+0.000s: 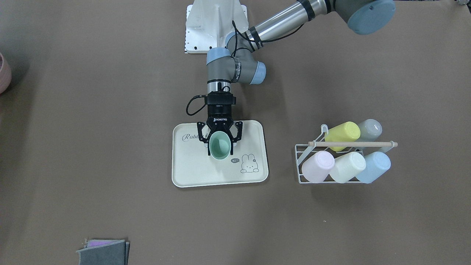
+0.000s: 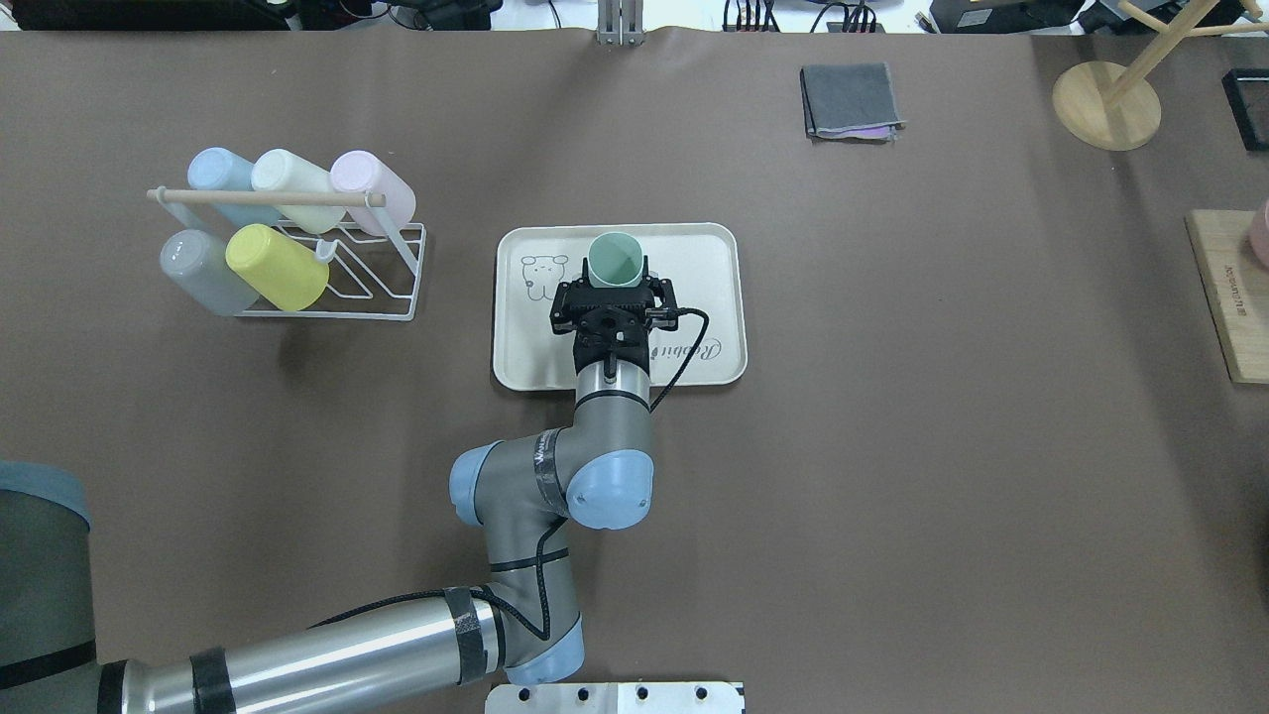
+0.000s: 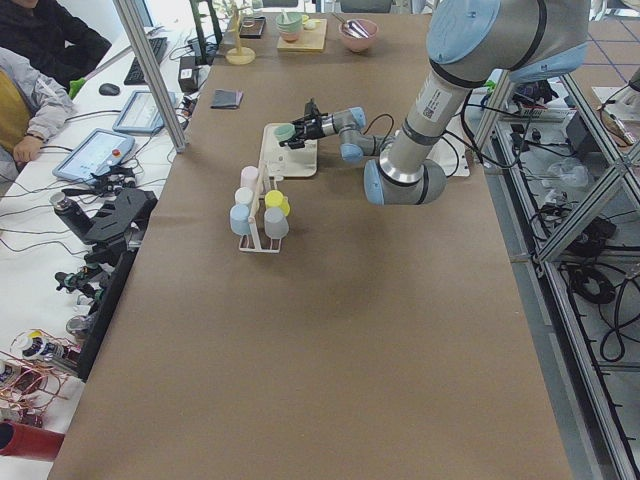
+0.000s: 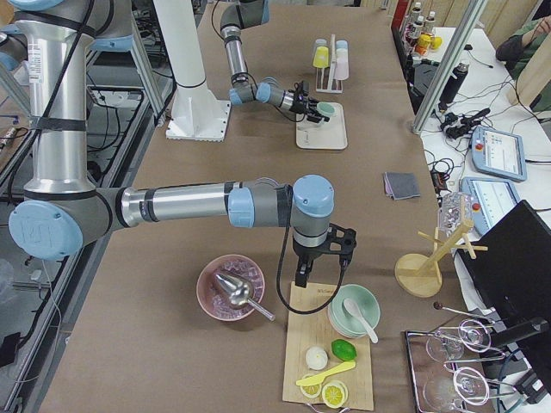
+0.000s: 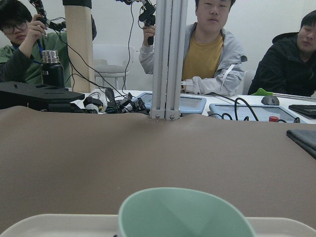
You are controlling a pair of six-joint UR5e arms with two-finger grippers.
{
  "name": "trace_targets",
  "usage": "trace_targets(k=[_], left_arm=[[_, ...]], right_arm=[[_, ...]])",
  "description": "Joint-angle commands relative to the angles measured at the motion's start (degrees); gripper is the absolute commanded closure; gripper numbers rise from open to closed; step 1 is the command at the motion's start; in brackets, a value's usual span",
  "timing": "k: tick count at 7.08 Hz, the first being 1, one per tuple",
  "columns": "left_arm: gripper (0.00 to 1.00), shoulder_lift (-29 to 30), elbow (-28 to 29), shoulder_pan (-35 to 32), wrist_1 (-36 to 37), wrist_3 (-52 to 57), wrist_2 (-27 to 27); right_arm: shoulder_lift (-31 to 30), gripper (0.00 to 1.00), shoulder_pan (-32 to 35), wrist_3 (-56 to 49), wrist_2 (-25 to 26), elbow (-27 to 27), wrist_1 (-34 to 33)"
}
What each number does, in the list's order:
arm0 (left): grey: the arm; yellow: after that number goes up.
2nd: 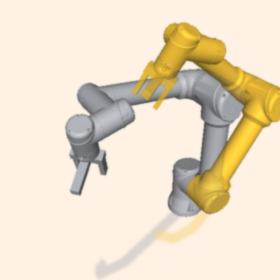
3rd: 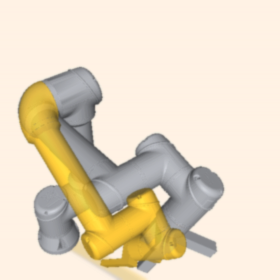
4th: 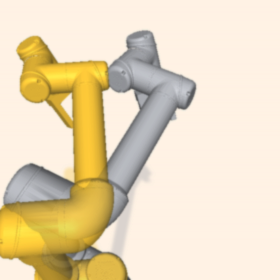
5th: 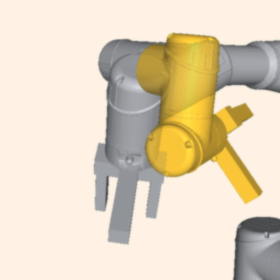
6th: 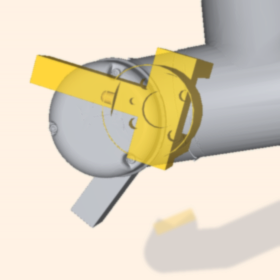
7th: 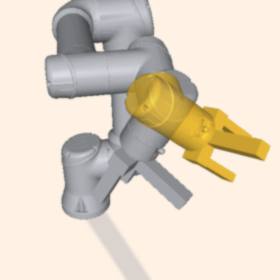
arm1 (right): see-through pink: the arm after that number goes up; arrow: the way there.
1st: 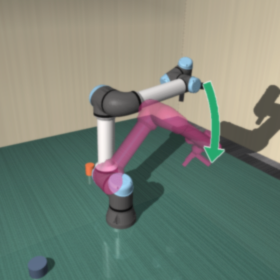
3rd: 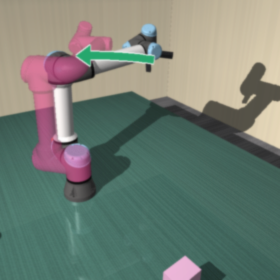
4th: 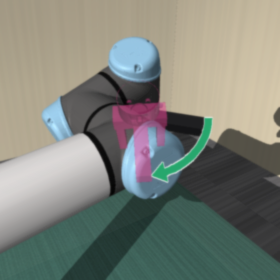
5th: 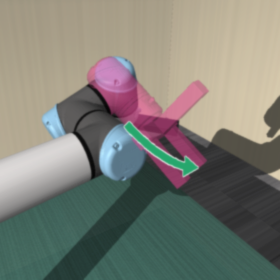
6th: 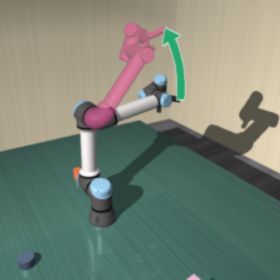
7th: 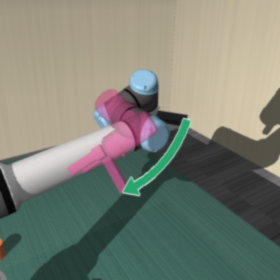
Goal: Pick up and place green cup on tray
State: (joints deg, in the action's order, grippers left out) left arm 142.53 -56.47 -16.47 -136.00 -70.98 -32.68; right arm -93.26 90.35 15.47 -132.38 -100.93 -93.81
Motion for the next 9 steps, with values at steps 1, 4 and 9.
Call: trace_targets(k=[1, 4, 9], left_arm=[[0.67, 1.08, 1.53, -0.32, 0.03, -0.13, -0.98], [0.63, 0.99, 1.36, -0.32, 0.03, -0.13, -1.94], [0.01, 0.38, 0.83, -0.06, -0.05, -0.04, -1.86]], right_arm=[[0.0, 0.0, 0.0, 0.0, -0.08, 0.03, 0.03], [-0.08, 0.0, 0.0, 0.09, -0.08, 0.03, -0.06], [-0.08, 0.0, 0.0, 0.0, -0.69, -0.24, 0.03]])
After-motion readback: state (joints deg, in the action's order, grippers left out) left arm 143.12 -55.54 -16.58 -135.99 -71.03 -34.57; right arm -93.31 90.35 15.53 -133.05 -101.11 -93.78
